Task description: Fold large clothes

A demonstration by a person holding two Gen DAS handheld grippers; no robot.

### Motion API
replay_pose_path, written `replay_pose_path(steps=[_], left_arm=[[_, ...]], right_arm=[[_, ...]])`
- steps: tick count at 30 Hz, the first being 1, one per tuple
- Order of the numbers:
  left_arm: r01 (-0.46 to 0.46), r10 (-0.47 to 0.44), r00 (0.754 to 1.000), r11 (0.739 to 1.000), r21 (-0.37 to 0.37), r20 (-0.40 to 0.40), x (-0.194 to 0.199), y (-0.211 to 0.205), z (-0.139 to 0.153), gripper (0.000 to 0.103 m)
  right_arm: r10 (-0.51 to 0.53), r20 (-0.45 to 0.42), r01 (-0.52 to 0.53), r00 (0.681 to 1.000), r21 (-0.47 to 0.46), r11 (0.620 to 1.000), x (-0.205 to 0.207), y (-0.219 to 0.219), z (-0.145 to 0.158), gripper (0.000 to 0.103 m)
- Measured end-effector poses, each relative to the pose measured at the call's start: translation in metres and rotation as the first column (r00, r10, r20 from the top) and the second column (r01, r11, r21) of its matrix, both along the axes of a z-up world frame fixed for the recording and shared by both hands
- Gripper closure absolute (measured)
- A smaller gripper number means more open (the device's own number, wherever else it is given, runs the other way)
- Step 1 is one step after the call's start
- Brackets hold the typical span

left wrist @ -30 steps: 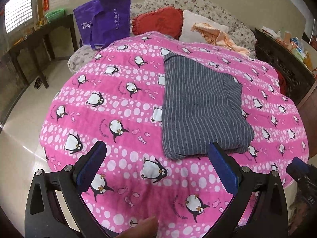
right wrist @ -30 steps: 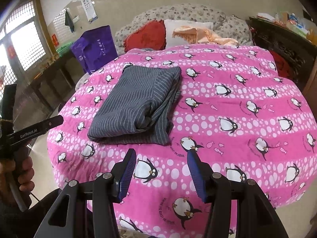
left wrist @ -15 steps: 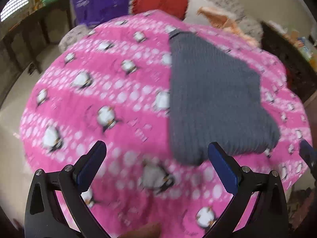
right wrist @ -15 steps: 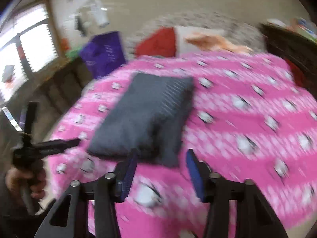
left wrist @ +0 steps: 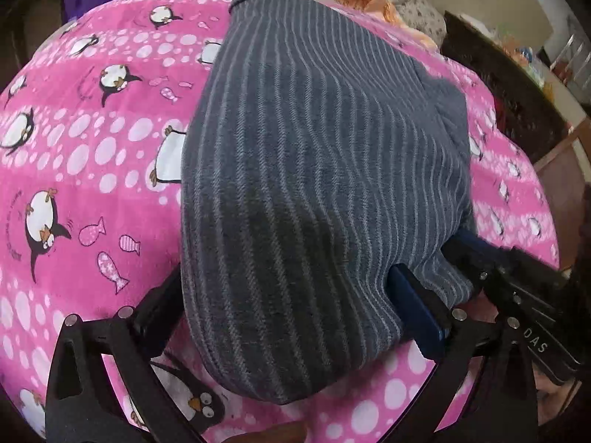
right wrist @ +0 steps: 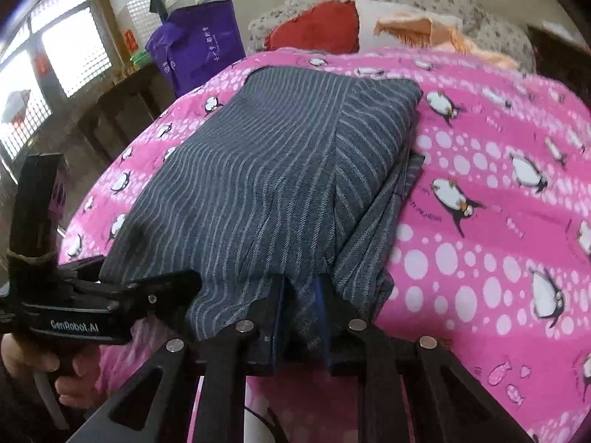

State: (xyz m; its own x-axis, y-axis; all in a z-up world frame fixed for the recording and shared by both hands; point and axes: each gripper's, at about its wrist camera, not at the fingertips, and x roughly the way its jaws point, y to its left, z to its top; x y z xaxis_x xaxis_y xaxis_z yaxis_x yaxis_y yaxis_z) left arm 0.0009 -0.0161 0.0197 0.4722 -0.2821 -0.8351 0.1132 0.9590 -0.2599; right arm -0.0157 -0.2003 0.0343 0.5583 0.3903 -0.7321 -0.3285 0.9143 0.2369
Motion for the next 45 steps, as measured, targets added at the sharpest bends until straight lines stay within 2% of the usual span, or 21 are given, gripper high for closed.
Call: replay_pose_path(steps=[2,6,10,12,15,17,19,21,23,25,28,31,35,40,45], left_arm=[[0.004,-0.004,1.000,1.000,-0.006,0.004,0.000,0.000,0.001,0.000],[0.007,-0.007,1.000,1.000,-0.011,0.016,0.000,-0.001,0.002,0.000],[-0.003,0.003,1.000,1.000,0.000,0.006,0.001,-0.002,0.000,0.000],[-0.004,0.004,1.000,1.000,-0.011,-0.020,0.002,-0.001,-0.002,0.000],[0.034,-0.038,0.997,0.997,-0.068,-0.068,0.003,0.004,0.007,0.000],[0.015,-0.020,0.998,0.997,-0.078,-0.064,-0.008,0.011,0.021,0.000],[-0.016,0.015,0.998,1.000,-0.011,-0.053,-0.021,0.014,0.032,0.000],[-0.066,0.070,0.997,0.990,0.124,-0.028,-0.039,0.013,0.045,0.000],[-0.086,0.091,0.996,0.976,0.201,-0.017,-0.051,0.010,0.052,0.000],[-0.097,0.105,0.994,0.966,0.242,-0.023,-0.060,0.007,0.053,0.000],[-0.096,0.102,0.995,0.960,0.263,-0.008,-0.074,0.003,0.057,0.000],[-0.077,0.081,0.997,0.957,0.280,-0.003,-0.081,-0.004,0.061,0.000],[-0.071,0.071,0.997,0.956,0.284,0.013,-0.086,-0.006,0.070,0.000],[-0.079,0.073,0.997,0.958,0.277,0.030,-0.091,-0.005,0.084,0.000],[-0.081,0.071,0.996,0.958,0.275,0.046,-0.096,-0.005,0.093,0.000]], right_arm=[[-0.004,0.018,0.004,1.000,-0.006,1.000,-0.004,0.002,0.000,0.089],[-0.024,-0.001,0.024,1.000,0.051,0.998,-0.004,-0.005,-0.001,0.087],[-0.008,-0.013,0.008,1.000,0.032,0.999,-0.001,-0.001,0.003,0.080],[0.008,-0.022,-0.008,1.000,0.020,1.000,-0.001,0.001,0.007,0.080],[0.020,0.017,-0.020,1.000,-0.007,1.000,-0.015,-0.001,0.024,0.080],[-0.002,0.041,0.002,0.999,-0.010,1.000,-0.031,-0.011,0.042,0.080],[-0.032,0.045,0.032,0.998,0.002,0.999,-0.048,-0.023,0.056,0.080],[-0.088,0.010,0.088,0.996,-0.004,0.996,-0.066,-0.037,0.062,0.080],[-0.129,-0.027,0.128,0.991,-0.029,0.991,-0.081,-0.046,0.060,0.080],[-0.175,-0.075,0.171,0.982,-0.058,0.984,-0.094,-0.053,0.052,0.080],[-0.206,-0.156,0.204,0.966,-0.035,0.978,-0.114,-0.062,0.039,0.080],[-0.195,-0.169,0.191,0.966,-0.039,0.981,-0.128,-0.060,0.039,0.080],[-0.191,-0.118,0.190,0.974,-0.025,0.982,-0.139,-0.059,0.061,0.079],[-0.228,-0.047,0.227,0.973,-0.014,0.974,-0.138,-0.066,0.090,0.072],[-0.243,-0.044,0.243,0.969,0.007,0.970,-0.137,-0.069,0.097,0.064]])
